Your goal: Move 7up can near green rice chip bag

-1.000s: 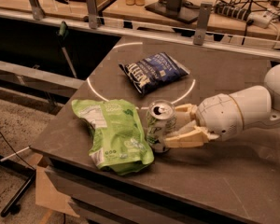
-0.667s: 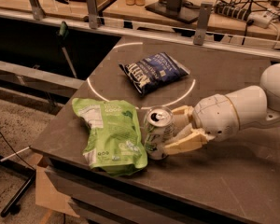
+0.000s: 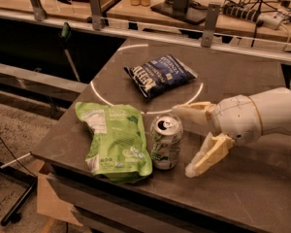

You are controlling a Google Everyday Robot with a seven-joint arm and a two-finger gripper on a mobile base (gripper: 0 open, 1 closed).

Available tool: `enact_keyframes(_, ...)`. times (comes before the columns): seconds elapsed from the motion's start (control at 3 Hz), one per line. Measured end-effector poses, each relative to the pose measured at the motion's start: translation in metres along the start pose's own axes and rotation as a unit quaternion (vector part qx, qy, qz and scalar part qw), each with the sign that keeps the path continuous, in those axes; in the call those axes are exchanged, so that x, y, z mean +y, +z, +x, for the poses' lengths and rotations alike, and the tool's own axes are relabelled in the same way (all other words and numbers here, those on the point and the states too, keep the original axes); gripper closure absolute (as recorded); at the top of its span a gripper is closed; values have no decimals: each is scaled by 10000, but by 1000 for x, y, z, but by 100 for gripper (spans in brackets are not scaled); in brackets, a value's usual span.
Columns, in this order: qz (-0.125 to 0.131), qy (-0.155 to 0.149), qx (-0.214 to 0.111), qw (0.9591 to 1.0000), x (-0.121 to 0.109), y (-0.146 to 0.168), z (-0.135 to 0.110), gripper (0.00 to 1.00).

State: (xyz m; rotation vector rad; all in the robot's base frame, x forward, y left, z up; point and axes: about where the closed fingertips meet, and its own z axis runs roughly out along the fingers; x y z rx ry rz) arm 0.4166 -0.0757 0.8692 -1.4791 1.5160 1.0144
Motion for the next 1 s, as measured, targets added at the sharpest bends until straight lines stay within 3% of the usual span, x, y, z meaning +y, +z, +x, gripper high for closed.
enact_keyframes(0.33,753,-146,406,9962,-17,-46,-13,0)
enact_keyframes(0.67,1842,-379,1102,9760,-35,-119,-41,0)
enact_keyframes(1.0,2035,-453,1264,9698,-37,-136,-46,0)
